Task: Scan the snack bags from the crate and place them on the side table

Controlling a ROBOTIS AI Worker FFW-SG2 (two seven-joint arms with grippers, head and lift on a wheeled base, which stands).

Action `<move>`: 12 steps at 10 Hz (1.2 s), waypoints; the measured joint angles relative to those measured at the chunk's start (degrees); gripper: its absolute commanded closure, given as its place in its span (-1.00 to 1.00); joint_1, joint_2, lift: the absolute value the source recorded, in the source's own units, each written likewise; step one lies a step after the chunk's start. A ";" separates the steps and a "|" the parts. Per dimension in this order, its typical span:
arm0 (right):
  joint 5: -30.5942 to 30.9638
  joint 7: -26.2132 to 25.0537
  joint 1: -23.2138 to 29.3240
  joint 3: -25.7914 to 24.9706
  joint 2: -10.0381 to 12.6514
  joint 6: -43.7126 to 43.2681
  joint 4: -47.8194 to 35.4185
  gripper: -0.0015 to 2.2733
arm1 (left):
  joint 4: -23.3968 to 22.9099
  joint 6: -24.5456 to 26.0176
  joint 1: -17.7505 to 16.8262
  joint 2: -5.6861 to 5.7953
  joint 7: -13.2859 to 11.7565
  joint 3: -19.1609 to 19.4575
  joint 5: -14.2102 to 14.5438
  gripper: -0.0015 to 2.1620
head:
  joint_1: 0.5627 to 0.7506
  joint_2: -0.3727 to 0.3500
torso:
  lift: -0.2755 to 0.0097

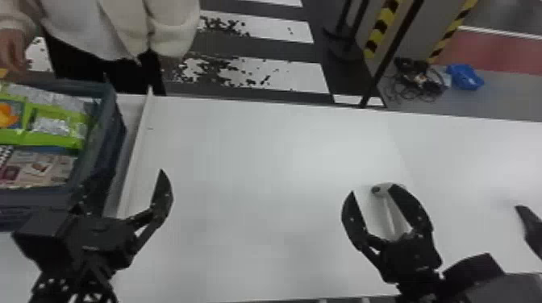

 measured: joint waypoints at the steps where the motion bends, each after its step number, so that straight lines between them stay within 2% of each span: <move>1: 0.16 0.00 -0.10 -0.07 0.00 0.63 -0.04 -0.93 | -0.03 -1.37 0.07 -0.09 -0.09 2.45 3.13 -0.81 | 0.41 -0.30 | 0.27; 3: 0.41 0.00 -0.40 -0.09 0.00 1.66 -0.06 -0.93 | -1.44 -1.65 0.34 -0.28 -0.01 7.97 6.65 -0.81 | 0.41 -0.13 | 0.27; 4: 0.50 0.00 -0.57 -0.03 0.00 2.05 -0.06 -0.93 | -2.14 -0.01 0.16 -0.47 -0.41 11.32 8.87 -0.81 | 0.41 0.06 | 0.27; 6: 0.71 0.00 -1.00 0.12 0.00 2.99 -0.05 -0.93 | -2.96 6.62 -1.83 -1.22 -1.77 17.59 12.79 -0.80 | 0.41 0.24 | 0.27; 8: 0.94 0.00 -1.24 0.30 0.00 3.99 -0.06 -0.93 | -3.01 15.78 -5.30 -2.00 -2.39 22.52 17.78 -0.80 | 0.41 0.36 | 0.27; 10: 1.07 0.00 -1.38 0.59 0.00 4.96 -0.26 -0.93 | -2.56 23.13 -8.97 -2.62 -1.91 25.24 22.40 -0.80 | 0.41 0.42 | 0.27; 12: 1.40 0.08 -1.65 0.87 0.00 5.70 -0.33 -0.93 | -1.94 27.87 -12.49 -2.69 -0.21 26.84 24.75 -0.80 | 0.41 0.47 | 0.27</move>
